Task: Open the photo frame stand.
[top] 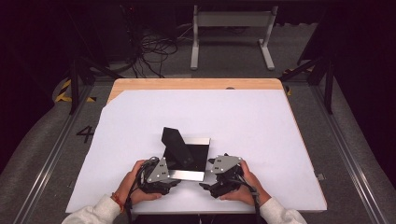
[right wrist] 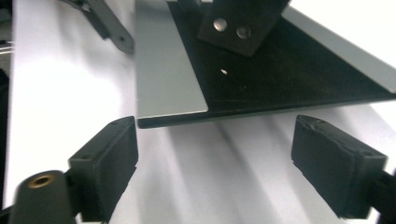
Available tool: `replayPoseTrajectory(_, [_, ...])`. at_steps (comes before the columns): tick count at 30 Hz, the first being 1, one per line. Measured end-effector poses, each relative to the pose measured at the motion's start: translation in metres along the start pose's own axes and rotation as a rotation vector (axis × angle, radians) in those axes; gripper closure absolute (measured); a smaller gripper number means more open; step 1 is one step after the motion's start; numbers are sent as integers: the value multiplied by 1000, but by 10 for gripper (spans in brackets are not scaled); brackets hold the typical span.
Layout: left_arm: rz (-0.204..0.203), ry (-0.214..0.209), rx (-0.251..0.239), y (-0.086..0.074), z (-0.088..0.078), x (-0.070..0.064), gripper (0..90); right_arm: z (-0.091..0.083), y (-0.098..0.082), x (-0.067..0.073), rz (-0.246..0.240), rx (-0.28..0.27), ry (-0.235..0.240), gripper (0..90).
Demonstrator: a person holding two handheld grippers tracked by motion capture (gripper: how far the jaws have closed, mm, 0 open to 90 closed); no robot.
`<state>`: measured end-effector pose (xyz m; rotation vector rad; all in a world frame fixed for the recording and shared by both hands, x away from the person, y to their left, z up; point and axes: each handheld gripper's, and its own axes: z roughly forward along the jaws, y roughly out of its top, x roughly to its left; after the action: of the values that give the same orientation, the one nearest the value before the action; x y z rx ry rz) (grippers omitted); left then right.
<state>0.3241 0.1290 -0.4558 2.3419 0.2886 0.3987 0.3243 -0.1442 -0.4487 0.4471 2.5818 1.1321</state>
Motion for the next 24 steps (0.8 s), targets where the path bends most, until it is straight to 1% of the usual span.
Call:
replayPoseTrajectory(1, [-1, -3, -4, 0, 0, 1, 385, -2, 0, 0, -1, -15, 1, 144])
replayPoseTrajectory(2, [-3, -6, -5, 0, 0, 1, 386, -3, 0, 0, -7, -17, -19, 121])
replayPoseTrajectory(4, [-10, -12, -7, 1, -1, 2, 387, -5, 1, 0, -35, -12, -57, 112])
replayPoseTrajectory(5, [-11, -14, -10, 1, -1, 3, 388, -6, 2, 0, -43, -6, -85, 110])
replayPoseTrajectory(6, [-6, -18, -3, 2, -1, 3, 389, -6, 2, -1, -49, -6, -94, 103])
replayPoseTrajectory(7, [-1, -19, 4, 2, -1, 4, 389, -5, 2, 0, -68, 6, -107, 86])
replayPoseTrajectory(9, [5, -24, 4, 2, -2, 5, 390, -2, 4, 1, -94, 19, -151, 99])
replayPoseTrajectory(10, [5, -24, 4, 2, -2, 5, 390, -2, 4, 1, -94, 19, -151, 99])
replayPoseTrajectory(11, [4, -31, 11, 3, -2, 5, 390, -3, 5, 2, -106, 11, -171, 117])
replayPoseTrajectory(12, [1, -49, 9, 3, -2, 7, 390, -2, 6, 4, -128, 0, -200, 117])
replayPoseTrajectory(13, [1, -49, 9, 3, -2, 7, 429, -2, 7, 4, -136, -2, -213, 111])
replayPoseTrajectory(14, [-80, -173, -60, 1, -5, 17, 553, 0, 8, 5, -161, 23, -228, 105])
replayPoseTrajectory(15, [-80, -173, -60, 1, -5, 17, 571, 3, 7, 6, -180, 40, -230, 109])
replayPoseTrajectory(16, [-73, -154, -40, 1, -5, 22, 581, 6, 6, 7, -187, 52, -228, 128])
replayPoseTrajectory(17, [-73, -154, -40, 1, -5, 22, 574, 6, 6, 7, -187, 52, -228, 128])
replayPoseTrajectory(18, [-80, -179, -25, -1, -3, 23, 568, 14, 2, 9, -219, 68, -230, 184])
replayPoseTrajectory(19, [-96, -186, -32, -2, -1, 24, 568, 15, 2, 9, -216, 57, -230, 182])
replayPoseTrajectory(20, [-121, -202, -49, -4, 0, 24, 568, 15, 2, 9, -216, 57, -230, 182])
replayPoseTrajectory(21, [-116, -202, -44, -3, 0, 25, 567, 15, 2, 7, -206, 52, -224, 186])
replayPoseTrajectory(22, [-105, -200, -35, -2, -1, 25, 530, 15, 1, 7, -223, 45, -226, 223])
replayPoseTrajectory(23, [-101, -196, -33, -1, -1, 25, 495, 15, 1, 8, -226, 36, -225, 254])
replayPoseTrajectory(24, [-95, -189, -26, -1, -1, 24, 455, 15, 0, 7, -221, 27, -216, 260])
